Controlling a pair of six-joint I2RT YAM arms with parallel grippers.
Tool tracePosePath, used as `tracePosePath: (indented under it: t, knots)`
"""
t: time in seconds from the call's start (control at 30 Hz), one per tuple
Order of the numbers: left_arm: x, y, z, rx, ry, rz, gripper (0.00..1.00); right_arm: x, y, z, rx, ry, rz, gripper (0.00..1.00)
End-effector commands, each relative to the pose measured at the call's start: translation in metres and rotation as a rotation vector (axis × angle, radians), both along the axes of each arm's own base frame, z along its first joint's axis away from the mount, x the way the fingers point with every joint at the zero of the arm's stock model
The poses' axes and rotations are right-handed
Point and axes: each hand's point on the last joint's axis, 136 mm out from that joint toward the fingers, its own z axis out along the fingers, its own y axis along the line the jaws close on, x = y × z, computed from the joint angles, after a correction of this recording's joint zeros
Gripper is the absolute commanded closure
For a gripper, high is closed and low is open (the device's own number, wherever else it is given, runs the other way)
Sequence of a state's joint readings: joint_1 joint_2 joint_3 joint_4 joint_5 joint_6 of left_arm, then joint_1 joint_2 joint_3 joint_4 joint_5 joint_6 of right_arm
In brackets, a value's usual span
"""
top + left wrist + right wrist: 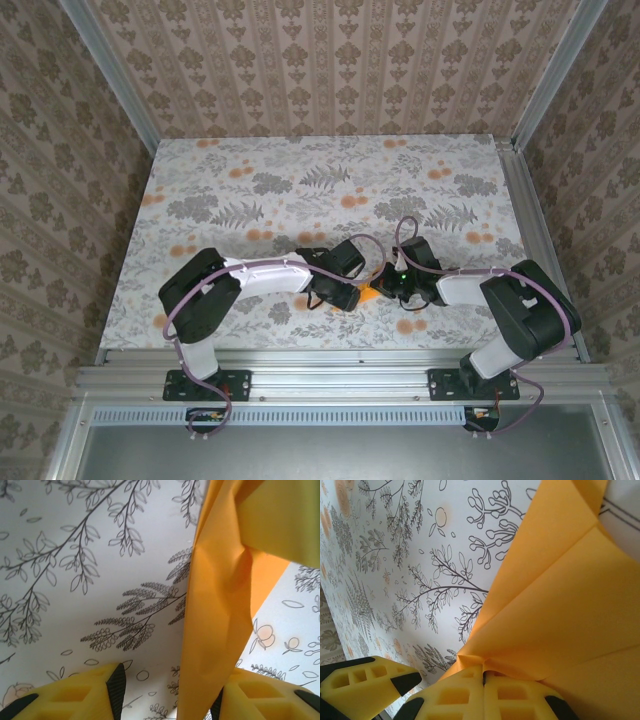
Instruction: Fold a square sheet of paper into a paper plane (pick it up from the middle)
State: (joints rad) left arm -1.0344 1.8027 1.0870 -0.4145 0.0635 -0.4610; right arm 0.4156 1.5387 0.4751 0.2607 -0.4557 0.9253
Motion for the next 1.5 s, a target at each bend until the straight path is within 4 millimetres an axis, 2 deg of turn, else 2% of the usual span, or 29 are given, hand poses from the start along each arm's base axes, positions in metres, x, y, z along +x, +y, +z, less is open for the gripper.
tracePosePath:
  t: [0.0, 0.13, 0.53, 0.87, 1.0, 1.13, 1.23, 1.47]
  knots:
    - [0.001, -0.007, 0.002, -0.024, -0.013, -0.044, 0.50, -0.007, -0.004, -0.007, -0.026, 0.022, 0.007, 1.00]
    - [-0.001, -0.011, -0.004, -0.023, 0.002, -0.073, 0.49, -0.007, -0.004, -0.007, -0.026, 0.022, 0.007, 1.00]
    - [-0.002, -0.006, -0.013, 0.007, -0.025, -0.150, 0.46, -0.006, -0.004, -0.003, -0.024, 0.013, 0.009, 1.00]
    - [0.000, -0.006, 0.000, -0.024, -0.063, -0.201, 0.37, -0.006, -0.003, -0.003, -0.022, 0.014, 0.009, 1.00]
    - [0.003, 0.001, -0.005, 0.039, -0.079, -0.215, 0.37, -0.005, -0.004, -0.004, -0.022, 0.015, 0.009, 1.00]
    - [0.001, -0.002, -0.007, 0.048, -0.080, -0.234, 0.37, -0.005, -0.002, -0.004, -0.021, 0.017, 0.012, 1.00]
    - [0.005, 0.006, -0.013, 0.135, -0.106, -0.235, 0.37, -0.005, -0.002, -0.004, -0.017, 0.016, 0.014, 1.00]
    - [0.007, 0.013, -0.027, 0.249, -0.144, -0.247, 0.37, -0.002, 0.002, 0.005, 0.007, -0.002, 0.021, 1.00]
